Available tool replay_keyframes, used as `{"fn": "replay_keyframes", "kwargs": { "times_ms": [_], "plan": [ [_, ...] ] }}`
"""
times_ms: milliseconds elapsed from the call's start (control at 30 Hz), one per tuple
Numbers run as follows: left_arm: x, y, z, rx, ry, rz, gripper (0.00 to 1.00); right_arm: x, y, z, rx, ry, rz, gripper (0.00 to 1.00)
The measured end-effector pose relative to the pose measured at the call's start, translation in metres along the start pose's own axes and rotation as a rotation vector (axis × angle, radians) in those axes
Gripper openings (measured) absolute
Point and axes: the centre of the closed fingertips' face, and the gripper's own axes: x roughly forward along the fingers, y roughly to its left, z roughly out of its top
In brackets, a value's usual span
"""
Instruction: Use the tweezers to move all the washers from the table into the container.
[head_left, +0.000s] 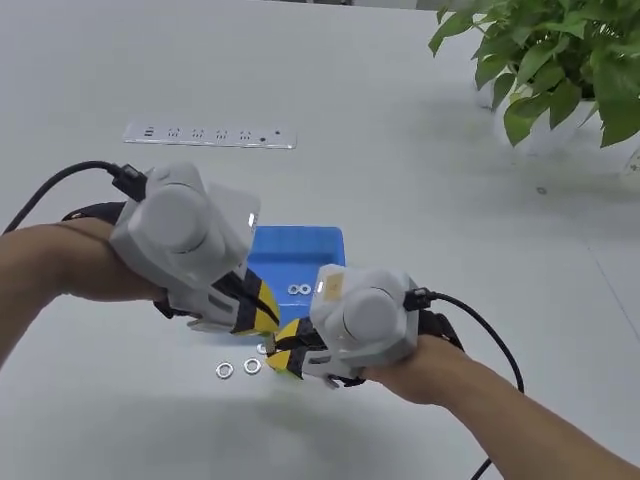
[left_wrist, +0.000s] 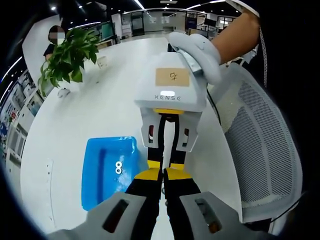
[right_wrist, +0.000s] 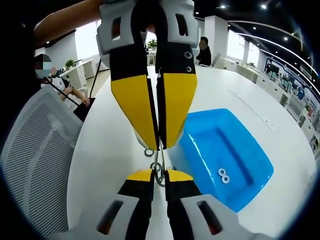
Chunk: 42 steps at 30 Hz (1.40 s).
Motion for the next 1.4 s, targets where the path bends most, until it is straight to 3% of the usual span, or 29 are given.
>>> {"fn": "replay_keyframes", "kwargs": {
  "times_ms": [567, 867, 1400],
  "plan": [
    [-0.009, -0.002, 0.006, -0.006, -0.020, 0.005, 0.05, -0.007, 0.002, 0.008, -0.014, -0.005, -0.003, 0.10],
    [-0.020, -0.005, 0.013, -0.012, -0.038, 0.001, 0.05, -0.014, 0.006, 0.019, -0.021, -0.012, -0.002, 0.10],
    [-0.042, -0.003, 0.024, 0.001, -0.031, 0.009, 0.05, -0.026, 0.004, 0.041, -0.054, -0.015, -0.005, 0.10]
  ]
}}
